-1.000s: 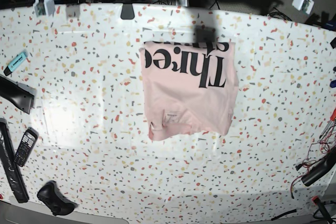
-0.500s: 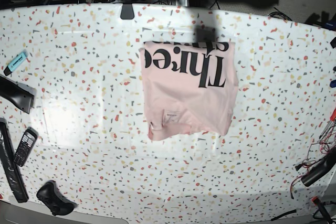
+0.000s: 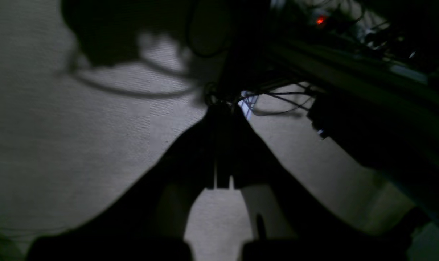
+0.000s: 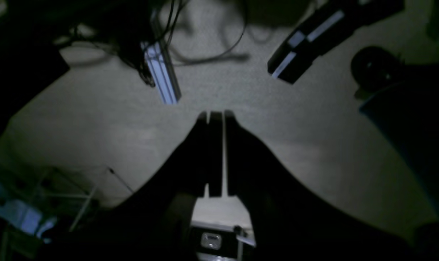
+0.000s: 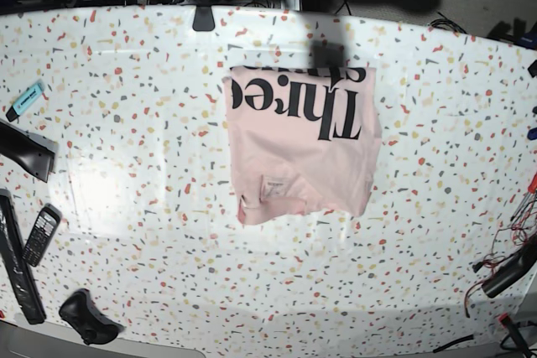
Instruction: Fold the T-shirt properly
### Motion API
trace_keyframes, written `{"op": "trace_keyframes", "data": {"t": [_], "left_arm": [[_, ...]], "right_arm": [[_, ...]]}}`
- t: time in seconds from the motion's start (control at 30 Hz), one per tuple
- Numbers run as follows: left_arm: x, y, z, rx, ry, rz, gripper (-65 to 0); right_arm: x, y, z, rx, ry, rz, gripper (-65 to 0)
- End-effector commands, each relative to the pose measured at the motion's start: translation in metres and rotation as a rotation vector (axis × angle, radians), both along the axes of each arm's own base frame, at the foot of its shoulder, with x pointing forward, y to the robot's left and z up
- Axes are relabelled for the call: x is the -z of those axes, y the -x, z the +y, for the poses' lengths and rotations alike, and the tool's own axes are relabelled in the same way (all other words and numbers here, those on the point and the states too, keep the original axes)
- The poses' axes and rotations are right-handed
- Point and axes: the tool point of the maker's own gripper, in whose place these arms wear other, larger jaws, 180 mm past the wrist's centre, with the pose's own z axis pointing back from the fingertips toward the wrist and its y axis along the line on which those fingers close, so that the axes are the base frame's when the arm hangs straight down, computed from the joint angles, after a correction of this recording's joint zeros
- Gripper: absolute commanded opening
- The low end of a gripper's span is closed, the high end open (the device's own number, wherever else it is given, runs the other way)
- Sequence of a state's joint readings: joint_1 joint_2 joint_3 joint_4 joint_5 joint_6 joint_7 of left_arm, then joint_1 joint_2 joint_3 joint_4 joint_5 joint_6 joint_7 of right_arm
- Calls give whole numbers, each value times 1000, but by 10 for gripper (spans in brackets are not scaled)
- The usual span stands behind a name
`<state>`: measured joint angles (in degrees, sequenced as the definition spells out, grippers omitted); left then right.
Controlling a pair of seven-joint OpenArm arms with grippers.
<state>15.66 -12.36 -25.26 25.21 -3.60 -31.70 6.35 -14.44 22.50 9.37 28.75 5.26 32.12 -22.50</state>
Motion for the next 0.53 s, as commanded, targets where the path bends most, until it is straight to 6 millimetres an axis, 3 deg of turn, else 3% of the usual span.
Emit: {"op": "trace_keyframes", "data": {"t": [0.0,0.13,0.23,0.5], "left_arm": [[2,5,-5,6,2,12,-650],[13,11,-33,22,-6,42,-650],[15,12,-44,15,-1,40,-650],[15,9,-45,11,1,30,-650]], "right_arm": [[2,-1,-5,-11,24,5,-650],[16,5,12,-34,63,37,-650],[22,11,26,-46,69,53,-650],[27,12,49,-41,35,52,-650]]}}
